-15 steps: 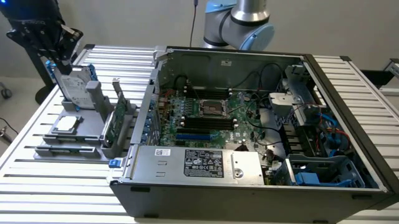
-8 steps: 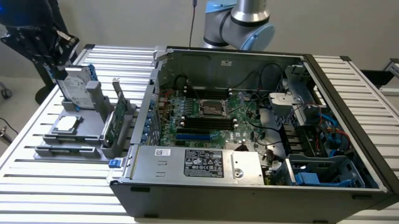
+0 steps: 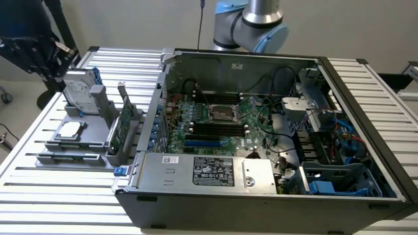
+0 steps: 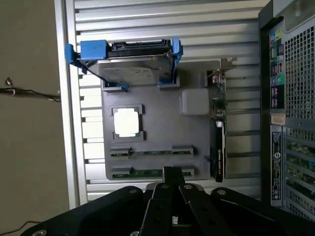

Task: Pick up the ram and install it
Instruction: 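Reach for the ram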

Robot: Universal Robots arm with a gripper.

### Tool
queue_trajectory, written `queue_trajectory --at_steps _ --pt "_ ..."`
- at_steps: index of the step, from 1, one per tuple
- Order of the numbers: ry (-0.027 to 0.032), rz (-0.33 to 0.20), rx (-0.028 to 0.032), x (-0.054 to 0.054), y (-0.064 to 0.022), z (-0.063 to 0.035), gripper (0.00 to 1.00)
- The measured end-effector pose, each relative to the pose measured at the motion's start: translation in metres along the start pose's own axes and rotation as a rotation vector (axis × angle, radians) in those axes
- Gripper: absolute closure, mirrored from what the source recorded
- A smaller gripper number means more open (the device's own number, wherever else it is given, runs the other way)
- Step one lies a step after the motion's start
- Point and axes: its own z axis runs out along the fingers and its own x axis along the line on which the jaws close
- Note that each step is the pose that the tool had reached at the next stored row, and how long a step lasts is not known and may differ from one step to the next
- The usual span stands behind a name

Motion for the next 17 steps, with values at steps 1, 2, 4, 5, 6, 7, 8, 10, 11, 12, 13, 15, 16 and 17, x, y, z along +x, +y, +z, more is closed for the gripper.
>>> queue_trajectory --at_steps 1,2,4,5,6,7,8,10,11,12,13,15,16,17 --pt "0.0024 0.0 0.0002 0.0 -0.0022 0.0009 0.89" --pt "0.0048 0.0 0.0004 0.0 -0.0043 0.0017 0.89" --pt "0.0095 0.0 0.0007 0.0 -0.0087 0.0035 0.89" --pt "0.0117 -0.001 0.0008 0.0 -0.0109 0.0044 0.89" --pt "0.0141 -0.001 0.001 0.0 -0.0132 0.0053 0.89" --pt "0.0165 -0.001 0.0011 0.0 -0.0155 0.0063 0.89" --pt "0.019 -0.001 0.0014 0.0 -0.0176 0.0072 0.89" --pt "0.0234 -0.002 0.0017 0.0 -0.0211 0.0088 0.89" --pt "0.0251 -0.003 0.0019 0.0 -0.0223 0.0095 0.89" --pt "0.0264 -0.005 0.002 0.0 -0.0232 0.0101 0.89" --pt "0.0274 -0.008 0.0022 0.0 -0.0237 0.0106 0.89" --pt "0.0298 -0.017 0.0028 0.001 -0.0245 0.0115 0.89" --pt "0.0312 -0.023 0.0033 0.0 -0.0247 0.012 0.89" --pt "0.0323 -0.03 0.0038 0.0 -0.0249 0.0124 0.89"
